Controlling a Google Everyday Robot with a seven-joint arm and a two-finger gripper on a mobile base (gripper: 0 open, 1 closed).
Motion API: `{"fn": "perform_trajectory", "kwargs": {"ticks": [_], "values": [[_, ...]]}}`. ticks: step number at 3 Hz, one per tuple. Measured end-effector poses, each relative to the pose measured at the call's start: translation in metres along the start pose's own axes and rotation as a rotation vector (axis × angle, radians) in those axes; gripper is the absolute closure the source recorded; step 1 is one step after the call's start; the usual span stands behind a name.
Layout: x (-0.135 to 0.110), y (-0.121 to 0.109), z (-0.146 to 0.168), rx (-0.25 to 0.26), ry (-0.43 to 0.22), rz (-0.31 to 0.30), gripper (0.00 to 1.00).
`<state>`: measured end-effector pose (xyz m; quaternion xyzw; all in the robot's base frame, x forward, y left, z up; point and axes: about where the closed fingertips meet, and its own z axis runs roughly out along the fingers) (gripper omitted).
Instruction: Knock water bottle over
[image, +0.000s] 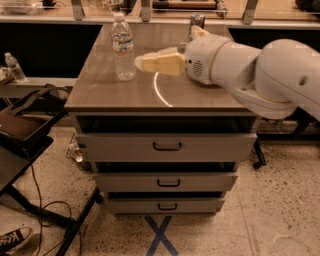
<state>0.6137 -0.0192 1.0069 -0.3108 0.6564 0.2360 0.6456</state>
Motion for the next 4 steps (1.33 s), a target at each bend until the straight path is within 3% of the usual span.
{"fn": "perform_trajectory", "kwargs": {"ticks": [1,2,4], "values": [[0.004,0.005,0.052,-0.022,-0.043,0.032,0.00],[0.009,0.007,0.089,-0.037,-0.056,0.026,0.00],[0.032,-0.014,0.146,-0.057,-0.029,-0.037,0.00]]}}
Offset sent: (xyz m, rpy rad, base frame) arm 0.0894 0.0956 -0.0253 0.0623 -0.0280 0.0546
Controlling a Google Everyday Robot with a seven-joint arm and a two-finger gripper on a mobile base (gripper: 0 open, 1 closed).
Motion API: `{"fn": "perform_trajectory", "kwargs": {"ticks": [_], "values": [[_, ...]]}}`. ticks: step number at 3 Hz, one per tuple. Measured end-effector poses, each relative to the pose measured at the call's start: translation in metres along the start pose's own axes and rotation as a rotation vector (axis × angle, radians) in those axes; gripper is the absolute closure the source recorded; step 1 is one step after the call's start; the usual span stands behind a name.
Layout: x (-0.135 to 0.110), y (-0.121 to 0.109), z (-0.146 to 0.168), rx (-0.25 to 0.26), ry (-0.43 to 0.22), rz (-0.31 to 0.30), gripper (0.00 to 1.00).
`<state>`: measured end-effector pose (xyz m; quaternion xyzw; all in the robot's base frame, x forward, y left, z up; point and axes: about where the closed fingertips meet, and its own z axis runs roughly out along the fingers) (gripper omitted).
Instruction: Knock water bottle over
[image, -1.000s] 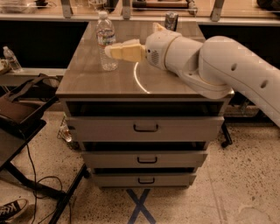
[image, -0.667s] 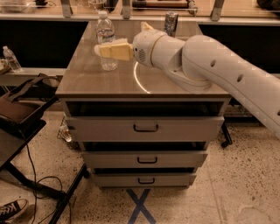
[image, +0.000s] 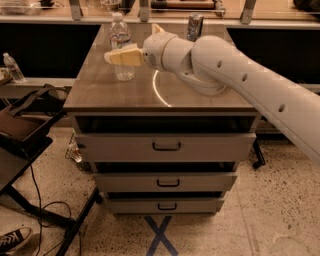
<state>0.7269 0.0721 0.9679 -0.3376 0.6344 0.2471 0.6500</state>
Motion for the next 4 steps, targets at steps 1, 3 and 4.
{"fn": "perform_trajectory", "kwargs": {"ticks": [1,3,4], "values": [[0.013,-0.013,0.024,-0.021,0.003,0.016,0.00],[0.017,-0.016,0.061,-0.097,0.010,0.069,0.03],[0.019,-0.015,0.068,-0.113,0.012,0.086,0.25]]}}
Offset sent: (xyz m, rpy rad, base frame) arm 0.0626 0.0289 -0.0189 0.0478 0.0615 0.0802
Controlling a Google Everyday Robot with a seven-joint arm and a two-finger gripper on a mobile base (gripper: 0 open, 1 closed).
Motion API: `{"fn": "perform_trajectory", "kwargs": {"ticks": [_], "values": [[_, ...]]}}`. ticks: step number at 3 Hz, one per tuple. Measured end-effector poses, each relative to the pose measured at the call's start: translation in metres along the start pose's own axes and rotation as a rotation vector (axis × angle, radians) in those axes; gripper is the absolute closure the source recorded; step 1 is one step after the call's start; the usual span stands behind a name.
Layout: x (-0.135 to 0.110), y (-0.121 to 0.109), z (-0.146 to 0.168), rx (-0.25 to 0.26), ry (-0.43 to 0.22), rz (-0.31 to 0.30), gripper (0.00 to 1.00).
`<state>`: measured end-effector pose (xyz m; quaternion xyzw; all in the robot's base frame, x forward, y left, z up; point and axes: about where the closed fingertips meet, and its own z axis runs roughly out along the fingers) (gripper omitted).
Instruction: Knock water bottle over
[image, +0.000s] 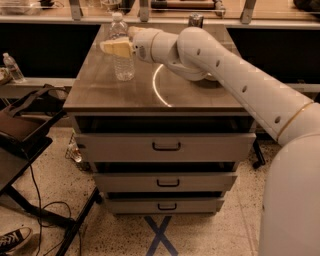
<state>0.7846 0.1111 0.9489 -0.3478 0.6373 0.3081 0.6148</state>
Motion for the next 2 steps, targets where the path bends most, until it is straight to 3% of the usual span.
{"fn": "perform_trajectory", "kwargs": {"ticks": [2], "values": [[0.0000,0.0054,0.0049,-0.010,0.000,0.001,0.88]]}}
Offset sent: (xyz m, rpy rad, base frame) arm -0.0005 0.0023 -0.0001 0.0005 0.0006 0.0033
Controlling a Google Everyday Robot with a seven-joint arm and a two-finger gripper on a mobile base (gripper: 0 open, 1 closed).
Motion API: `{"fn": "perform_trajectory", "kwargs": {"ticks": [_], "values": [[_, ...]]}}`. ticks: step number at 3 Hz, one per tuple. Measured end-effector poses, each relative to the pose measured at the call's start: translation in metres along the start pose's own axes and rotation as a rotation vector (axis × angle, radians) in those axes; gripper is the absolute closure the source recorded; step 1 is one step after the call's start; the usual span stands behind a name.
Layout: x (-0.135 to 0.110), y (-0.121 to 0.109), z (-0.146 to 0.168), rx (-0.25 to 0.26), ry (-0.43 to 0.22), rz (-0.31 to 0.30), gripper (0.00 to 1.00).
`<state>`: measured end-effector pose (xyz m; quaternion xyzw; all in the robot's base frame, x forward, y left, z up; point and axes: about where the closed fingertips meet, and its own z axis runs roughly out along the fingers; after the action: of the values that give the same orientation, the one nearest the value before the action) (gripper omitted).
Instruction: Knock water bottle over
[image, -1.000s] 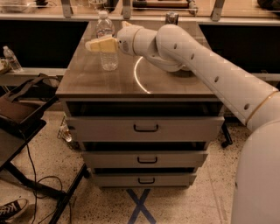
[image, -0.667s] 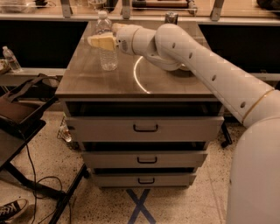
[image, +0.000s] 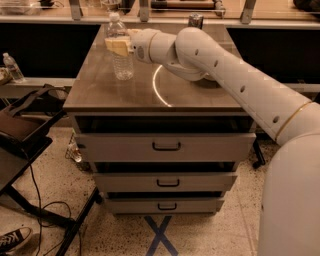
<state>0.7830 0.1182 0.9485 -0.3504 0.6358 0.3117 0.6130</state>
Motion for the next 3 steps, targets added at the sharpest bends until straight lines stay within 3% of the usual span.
{"fn": "perform_trajectory", "kwargs": {"ticks": [1,2,3], "values": [[0.000,0.002,0.001,-0.003,0.000,0.000,1.00],[-0.007,-0.002,-0.001,-0.009,0.034,-0.017,1.00],[-0.069,0.022,0.010,-0.077,0.101,-0.118,1.00]]}}
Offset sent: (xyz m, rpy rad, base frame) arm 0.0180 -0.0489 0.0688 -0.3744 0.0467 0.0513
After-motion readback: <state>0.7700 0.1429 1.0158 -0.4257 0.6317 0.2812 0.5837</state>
